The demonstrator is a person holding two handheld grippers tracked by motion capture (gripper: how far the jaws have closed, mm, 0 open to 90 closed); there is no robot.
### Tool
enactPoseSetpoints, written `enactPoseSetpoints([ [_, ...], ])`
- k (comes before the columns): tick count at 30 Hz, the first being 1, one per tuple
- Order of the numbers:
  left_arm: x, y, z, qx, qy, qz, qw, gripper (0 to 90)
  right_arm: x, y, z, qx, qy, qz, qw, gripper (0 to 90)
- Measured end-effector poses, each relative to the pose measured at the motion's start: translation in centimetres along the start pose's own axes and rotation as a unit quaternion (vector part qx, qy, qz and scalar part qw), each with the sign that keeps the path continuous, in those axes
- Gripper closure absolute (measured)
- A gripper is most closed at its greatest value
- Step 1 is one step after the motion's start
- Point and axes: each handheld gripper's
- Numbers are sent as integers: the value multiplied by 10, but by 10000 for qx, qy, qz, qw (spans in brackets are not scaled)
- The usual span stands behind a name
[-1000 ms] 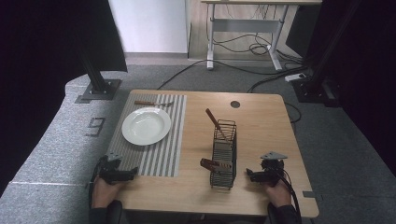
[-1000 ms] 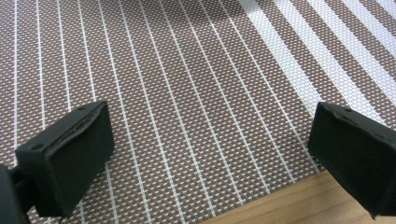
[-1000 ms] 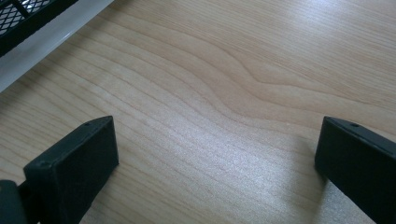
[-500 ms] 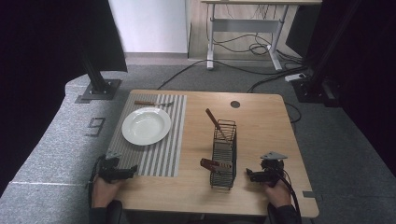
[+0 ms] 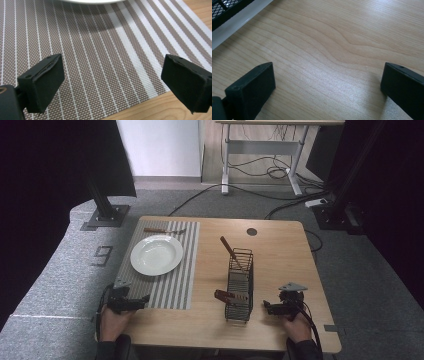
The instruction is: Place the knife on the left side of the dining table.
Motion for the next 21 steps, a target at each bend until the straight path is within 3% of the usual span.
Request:
enactPoseSetpoints([
  [4,1,3,-3,-29,-8,4,10000,51,0,0,0,0,0,0,10000,0],
  [12,2,18,-15,-304,124,16,9995,53,0,0,0,0,0,0,10000,0],
  [21,1,30,-27,-508,136,30,9986,53,0,0,0,-1,0,0,10000,0],
])
Point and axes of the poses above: each handheld gripper's, and its own axes: x roughly backward along the jaws, y roughly out of its top, z roughly to its left, and after that the axes turned 13 degrees about z, right-handed
